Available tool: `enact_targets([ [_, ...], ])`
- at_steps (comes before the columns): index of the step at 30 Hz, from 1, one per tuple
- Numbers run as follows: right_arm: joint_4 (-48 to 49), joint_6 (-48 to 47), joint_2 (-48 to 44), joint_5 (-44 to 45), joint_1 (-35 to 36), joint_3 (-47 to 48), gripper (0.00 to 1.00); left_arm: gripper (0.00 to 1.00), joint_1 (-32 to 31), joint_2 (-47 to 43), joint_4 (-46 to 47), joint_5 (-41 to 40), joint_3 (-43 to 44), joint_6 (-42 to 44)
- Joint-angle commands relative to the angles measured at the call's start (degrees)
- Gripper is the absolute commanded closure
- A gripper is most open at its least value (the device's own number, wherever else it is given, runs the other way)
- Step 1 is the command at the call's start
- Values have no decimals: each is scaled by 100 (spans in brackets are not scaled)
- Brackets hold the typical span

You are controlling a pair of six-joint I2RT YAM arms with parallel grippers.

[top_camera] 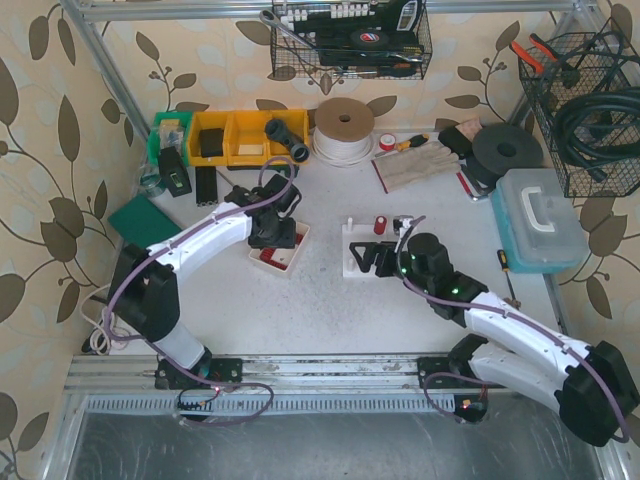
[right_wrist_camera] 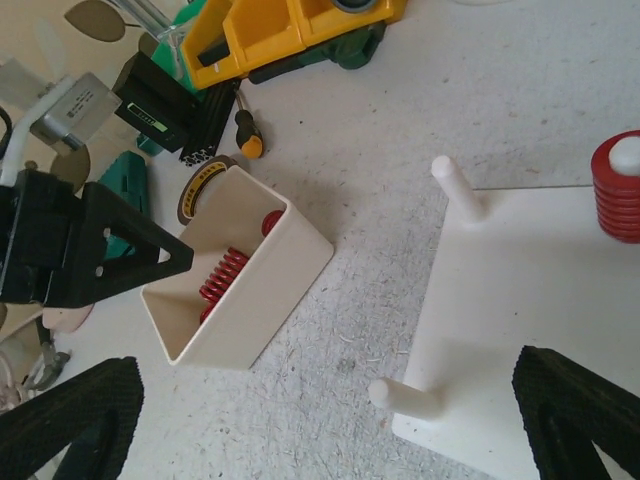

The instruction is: Install the large spring

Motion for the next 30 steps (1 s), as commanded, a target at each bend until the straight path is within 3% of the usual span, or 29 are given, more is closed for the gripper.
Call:
enact_targets([
  [1, 215, 32, 205, -318, -75, 23, 0, 38, 60, -355, -44, -85, -98, 470],
  [9, 178, 79, 249, -351, -127, 44, 3, 45, 56, -251, -11, -81, -71, 781],
  [21, 194, 74, 700, -448, -206, 254, 6, 47, 77, 65, 210, 69, 12, 1704],
  [30, -27, 39, 745, -352, -216, 375, 8, 48, 124, -164, 334, 142, -362, 1608],
])
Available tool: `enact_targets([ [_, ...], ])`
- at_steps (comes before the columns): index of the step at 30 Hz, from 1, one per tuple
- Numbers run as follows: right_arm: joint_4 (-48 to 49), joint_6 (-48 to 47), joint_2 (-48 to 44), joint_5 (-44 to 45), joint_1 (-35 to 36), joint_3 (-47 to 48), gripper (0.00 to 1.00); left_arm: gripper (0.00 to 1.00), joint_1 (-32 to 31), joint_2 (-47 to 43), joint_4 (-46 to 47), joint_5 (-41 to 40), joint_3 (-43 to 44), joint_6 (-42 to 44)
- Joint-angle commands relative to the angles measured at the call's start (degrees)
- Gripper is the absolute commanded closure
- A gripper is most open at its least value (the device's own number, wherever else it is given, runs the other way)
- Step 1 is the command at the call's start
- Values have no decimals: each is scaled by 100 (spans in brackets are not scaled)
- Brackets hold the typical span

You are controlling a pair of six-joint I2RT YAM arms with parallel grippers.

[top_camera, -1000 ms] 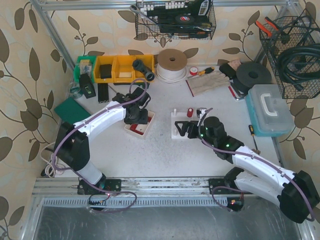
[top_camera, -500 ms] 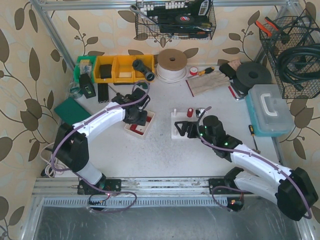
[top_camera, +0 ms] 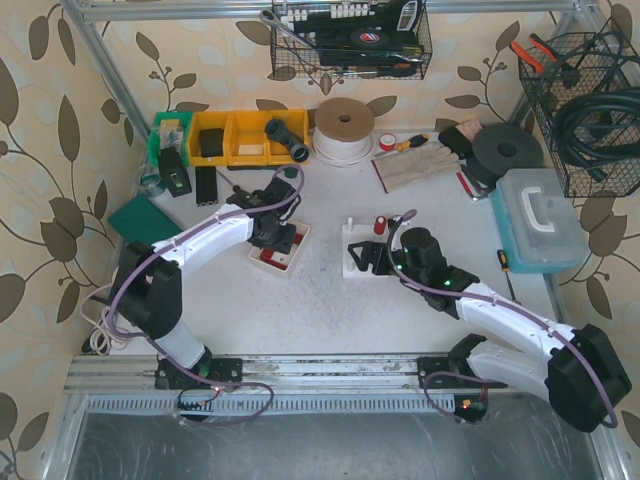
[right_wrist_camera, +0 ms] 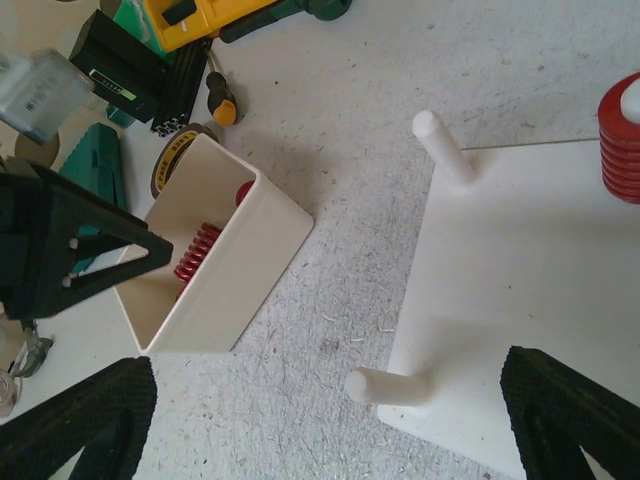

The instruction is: Install the large spring

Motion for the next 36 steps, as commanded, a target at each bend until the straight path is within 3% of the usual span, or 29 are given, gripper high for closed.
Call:
enact_targets([
  [1, -142, -15, 78, 21, -17, 303, 8, 48, 67, -248, -11, 41, -200, 42],
  [4, -187, 27, 127, 96, -22, 325, 8, 53, 123, -179, -43, 34, -234, 128],
  [22, -201, 55, 218, 97, -29, 345, 9, 55, 337, 352, 225, 265, -282, 336],
  [36, -171, 79, 195, 118, -26, 308, 9, 47, 333, 871, 590, -110, -227, -23],
])
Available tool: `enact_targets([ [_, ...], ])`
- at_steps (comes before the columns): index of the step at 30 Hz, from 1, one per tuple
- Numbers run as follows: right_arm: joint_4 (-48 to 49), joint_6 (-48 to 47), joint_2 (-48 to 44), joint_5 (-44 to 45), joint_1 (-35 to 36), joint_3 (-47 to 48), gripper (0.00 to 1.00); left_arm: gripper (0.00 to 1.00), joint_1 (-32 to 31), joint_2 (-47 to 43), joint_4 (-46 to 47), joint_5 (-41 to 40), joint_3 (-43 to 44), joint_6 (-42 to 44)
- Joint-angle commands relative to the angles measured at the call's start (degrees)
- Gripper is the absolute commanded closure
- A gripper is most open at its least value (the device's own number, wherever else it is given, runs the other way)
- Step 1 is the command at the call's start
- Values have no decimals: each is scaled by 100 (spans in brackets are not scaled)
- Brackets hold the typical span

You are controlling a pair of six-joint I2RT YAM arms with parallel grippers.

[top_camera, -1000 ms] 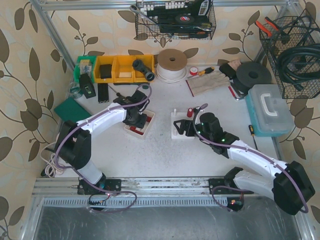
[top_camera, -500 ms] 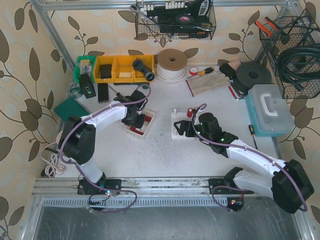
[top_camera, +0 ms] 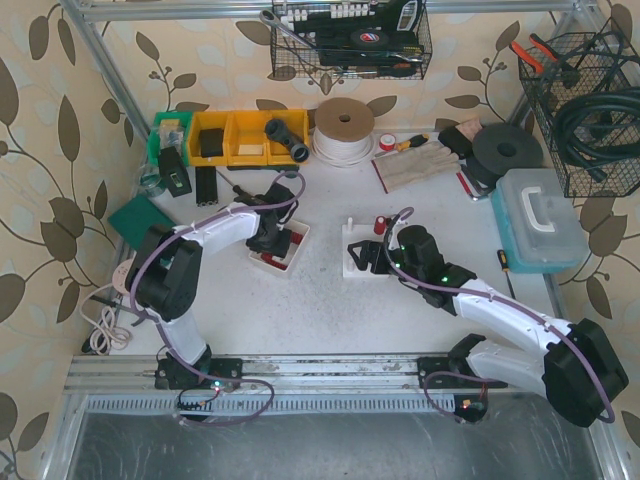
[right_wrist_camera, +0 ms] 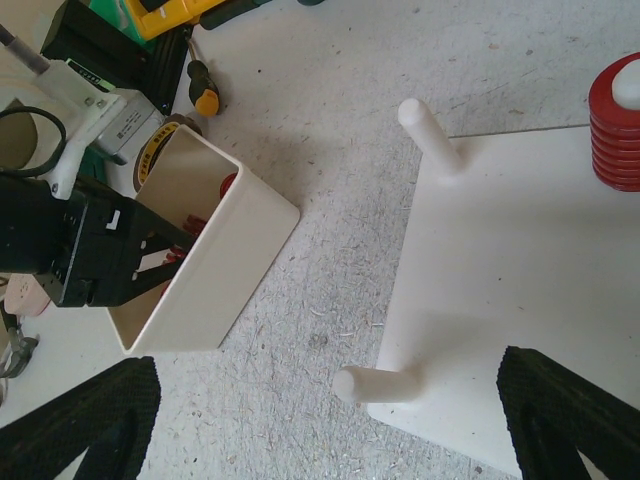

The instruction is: Install the large spring

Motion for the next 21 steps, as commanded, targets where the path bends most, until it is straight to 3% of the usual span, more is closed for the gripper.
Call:
enact_targets([
  [1, 42, 57, -14, 78, -17, 123, 9, 47, 0, 166, 181, -59, 79, -175],
  [11, 64, 57, -6, 78, -33, 109, 9, 48, -26, 245, 429, 445, 14, -447],
  [21, 64, 57, -33, 84, -42, 97, 10, 49, -22, 374, 258, 324, 94, -367],
])
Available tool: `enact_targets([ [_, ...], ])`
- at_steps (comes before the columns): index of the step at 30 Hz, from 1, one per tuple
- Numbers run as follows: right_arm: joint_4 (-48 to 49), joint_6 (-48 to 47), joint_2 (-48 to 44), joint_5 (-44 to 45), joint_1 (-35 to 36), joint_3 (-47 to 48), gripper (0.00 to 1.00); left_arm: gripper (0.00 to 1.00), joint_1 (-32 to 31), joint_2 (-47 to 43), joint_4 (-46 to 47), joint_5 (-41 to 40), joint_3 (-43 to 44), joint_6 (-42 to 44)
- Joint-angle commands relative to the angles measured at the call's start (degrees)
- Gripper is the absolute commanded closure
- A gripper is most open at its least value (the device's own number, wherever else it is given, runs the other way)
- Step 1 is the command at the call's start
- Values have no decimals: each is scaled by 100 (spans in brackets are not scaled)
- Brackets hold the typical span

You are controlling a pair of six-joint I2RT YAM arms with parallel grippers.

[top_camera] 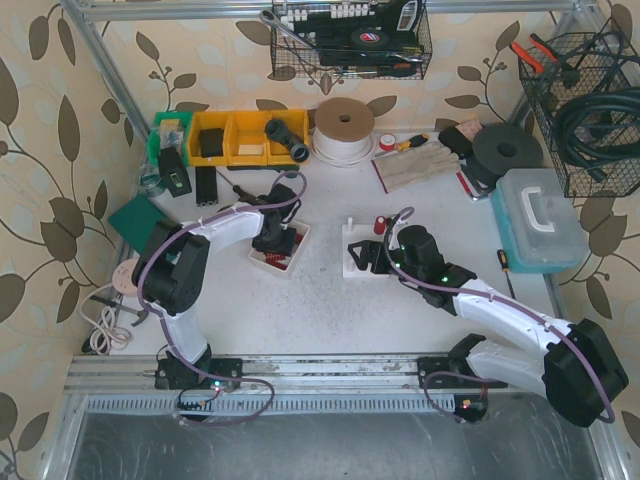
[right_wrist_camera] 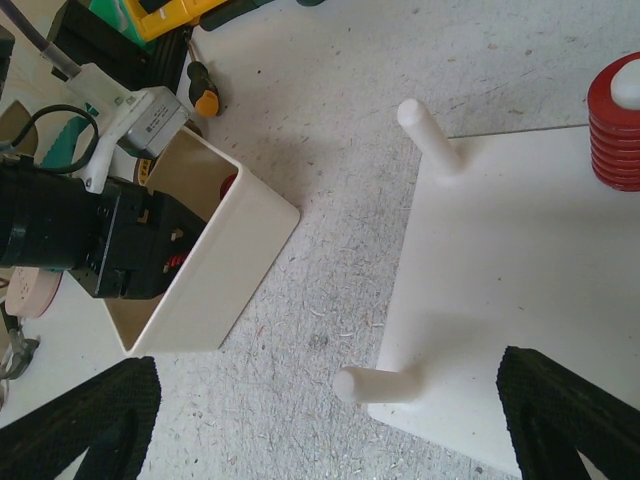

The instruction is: Install the large spring

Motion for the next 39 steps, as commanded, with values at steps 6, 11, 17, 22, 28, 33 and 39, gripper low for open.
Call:
enact_targets([
  [6, 67, 40, -37, 82, -39, 87, 10, 50, -22, 100, -174, 49, 213, 7],
  [11, 34, 40, -19, 105, -40, 107, 10, 51, -22, 109, -312, 73, 592, -84],
  [17, -10, 40, 23, 137, -40, 147, 10, 54, -26, 74, -528, 71, 922, -233],
  [22, -30, 40, 50, 159, -40, 170, 10, 56, -23, -132, -700, 150, 823, -528],
  [28, -38, 46, 202, 140, -39, 228, 10, 56, -23, -475, -602, 480, 423, -658],
  [33, -32, 44, 372, 116, -40, 305, 10, 51, -26, -885, -851, 477, 193, -1340],
  [39, 10, 65, 384, 117, -39, 282, 10, 45, -41, -1073, -1035, 370, 54, -2934],
])
